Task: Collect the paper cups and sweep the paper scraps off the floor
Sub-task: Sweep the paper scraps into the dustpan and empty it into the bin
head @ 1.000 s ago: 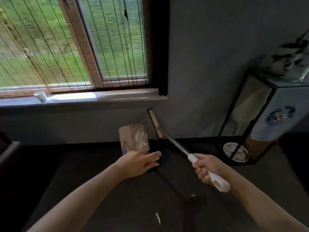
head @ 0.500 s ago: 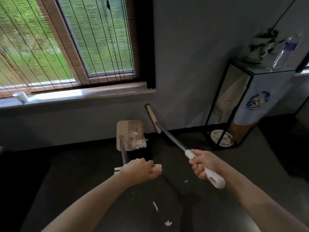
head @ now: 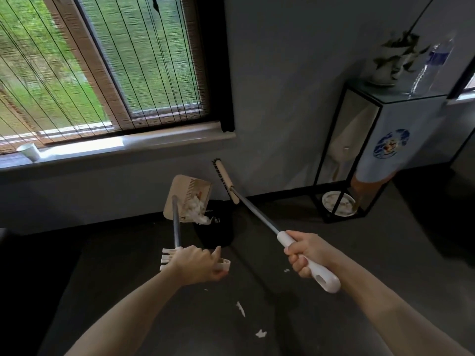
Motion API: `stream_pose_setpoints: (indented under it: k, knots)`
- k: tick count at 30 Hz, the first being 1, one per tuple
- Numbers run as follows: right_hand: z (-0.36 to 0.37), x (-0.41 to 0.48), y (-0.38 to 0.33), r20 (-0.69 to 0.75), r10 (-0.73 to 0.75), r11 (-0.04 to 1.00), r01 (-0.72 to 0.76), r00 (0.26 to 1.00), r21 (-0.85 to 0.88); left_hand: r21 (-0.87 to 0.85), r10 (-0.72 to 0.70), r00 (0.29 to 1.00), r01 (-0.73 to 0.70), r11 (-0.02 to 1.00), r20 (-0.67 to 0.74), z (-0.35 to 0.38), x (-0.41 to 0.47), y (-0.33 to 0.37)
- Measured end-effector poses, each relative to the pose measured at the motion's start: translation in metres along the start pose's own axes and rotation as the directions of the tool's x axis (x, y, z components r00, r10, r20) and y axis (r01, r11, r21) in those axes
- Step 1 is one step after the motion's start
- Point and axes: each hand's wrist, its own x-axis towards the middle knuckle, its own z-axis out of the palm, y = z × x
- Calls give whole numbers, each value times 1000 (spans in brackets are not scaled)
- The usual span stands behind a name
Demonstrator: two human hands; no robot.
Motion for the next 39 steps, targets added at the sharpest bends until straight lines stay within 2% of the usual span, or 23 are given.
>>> stream_pose_setpoints:
  k: [7, 13, 15, 18, 21, 25, 33, 39]
  knots:
    - [7, -3, -2, -6, -29, 999, 29, 1000, 20, 20, -9, 994, 11, 1000, -112, -5, 2, -1]
    - [5, -3, 0, -15, -16, 996, 17, 1000, 88, 160, 71, 986, -46, 986, -148, -2, 3, -6]
    - [0, -2, 6, -30, -23, 997, 26, 999, 78, 138, 80, 993, -68, 988, -86, 5, 4, 5]
    - [-8, -2, 15, -36, -14, 998, 16, 999, 68, 28, 103, 989, -107, 994, 108, 24, 2, 38]
    - [-15, -2, 22, -54, 3, 997, 2, 999, 78, -57, 49, 983, -39, 998, 178, 36, 4, 55]
    - [-16, 0, 29, -91, 24, 997, -18, 996, 72, 26, 139, 987, -141, 990, 85, 25, 9, 51]
    - [-16, -3, 27, -63, 10, 993, -3, 998, 122, 79, 60, 995, -54, 995, -75, -11, 9, -4]
    - [-10, -8, 23, -32, -19, 991, 23, 999, 134, 91, -35, 990, 47, 995, -134, -23, -8, -7]
